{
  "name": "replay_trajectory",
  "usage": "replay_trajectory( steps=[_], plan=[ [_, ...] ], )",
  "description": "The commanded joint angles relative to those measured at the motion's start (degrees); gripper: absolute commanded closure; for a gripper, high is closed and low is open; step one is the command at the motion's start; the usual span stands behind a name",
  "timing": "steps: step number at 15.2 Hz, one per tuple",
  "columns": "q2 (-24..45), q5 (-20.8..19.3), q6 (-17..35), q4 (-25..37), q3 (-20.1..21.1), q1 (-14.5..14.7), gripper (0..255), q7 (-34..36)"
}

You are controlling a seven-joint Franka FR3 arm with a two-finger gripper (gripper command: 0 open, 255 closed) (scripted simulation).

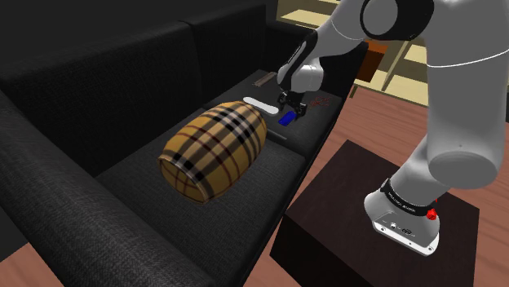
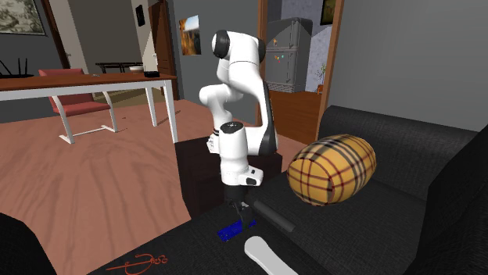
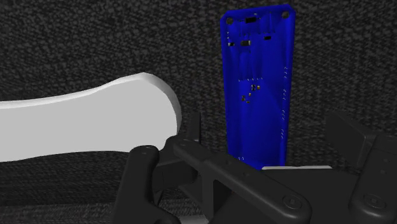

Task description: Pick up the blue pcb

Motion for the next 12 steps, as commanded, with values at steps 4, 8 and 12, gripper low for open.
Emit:
replay_trajectory(
  steps=[4, 8, 12],
  plan=[
    [3.5, 2.1, 2.1, 1.5, 2.3, -1.9, 0, -1.8],
    [3.4, 2.1, 2.2, 1.3, 2.3, -1.9, 255, -1.8],
    [3.4, 2.1, 2.2, 1.4, 2.3, -1.9, 255, -1.8]
  ],
)
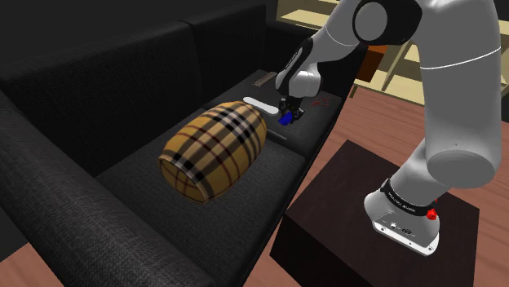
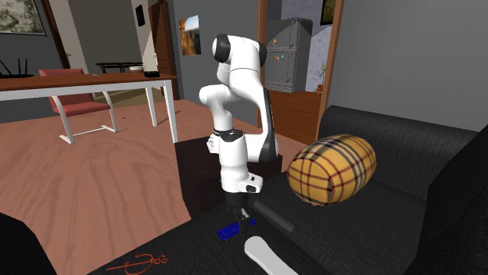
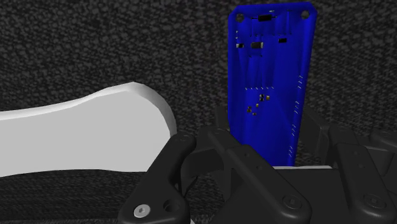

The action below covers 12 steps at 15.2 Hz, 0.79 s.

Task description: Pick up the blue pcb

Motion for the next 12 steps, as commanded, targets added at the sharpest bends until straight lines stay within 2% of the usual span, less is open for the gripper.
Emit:
replay_trajectory(
  steps=[1, 3, 12],
  plan=[
    [0.0, 0.0, 0.0, 0.0, 0.0, 0.0, 255, 0.0],
    [0.1, 0.0, -0.1, 0.1, 0.0, 0.0, 255, 0.0],
    [-6.1, -4.1, -4.4, -1.9, -4.2, 3.3, 255, 3.2]
  ],
)
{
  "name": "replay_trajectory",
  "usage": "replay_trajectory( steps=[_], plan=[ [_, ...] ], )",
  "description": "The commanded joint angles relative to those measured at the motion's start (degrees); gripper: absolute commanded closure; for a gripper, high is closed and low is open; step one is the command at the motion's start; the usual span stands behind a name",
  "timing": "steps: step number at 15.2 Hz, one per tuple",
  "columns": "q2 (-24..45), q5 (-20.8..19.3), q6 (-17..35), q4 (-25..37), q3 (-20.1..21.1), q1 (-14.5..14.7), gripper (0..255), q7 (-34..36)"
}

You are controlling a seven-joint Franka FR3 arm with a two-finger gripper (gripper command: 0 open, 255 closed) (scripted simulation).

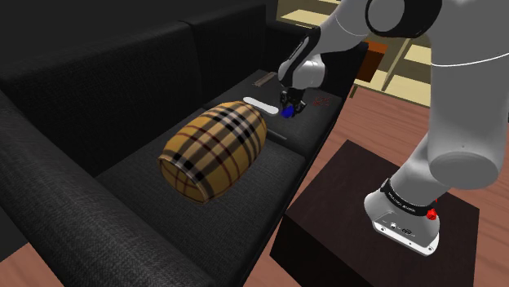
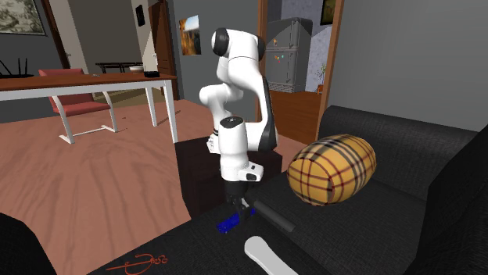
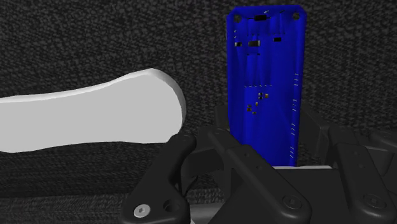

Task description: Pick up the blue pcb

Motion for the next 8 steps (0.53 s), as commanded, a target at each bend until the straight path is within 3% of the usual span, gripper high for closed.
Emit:
replay_trajectory(
  steps=[1, 8],
  plan=[
    [-1.4, -1.0, -1.0, -0.4, -1.0, 0.8, 255, 0.8],
    [-4.8, -3.8, -3.7, -1.0, -3.3, 2.5, 255, 2.9]
  ],
)
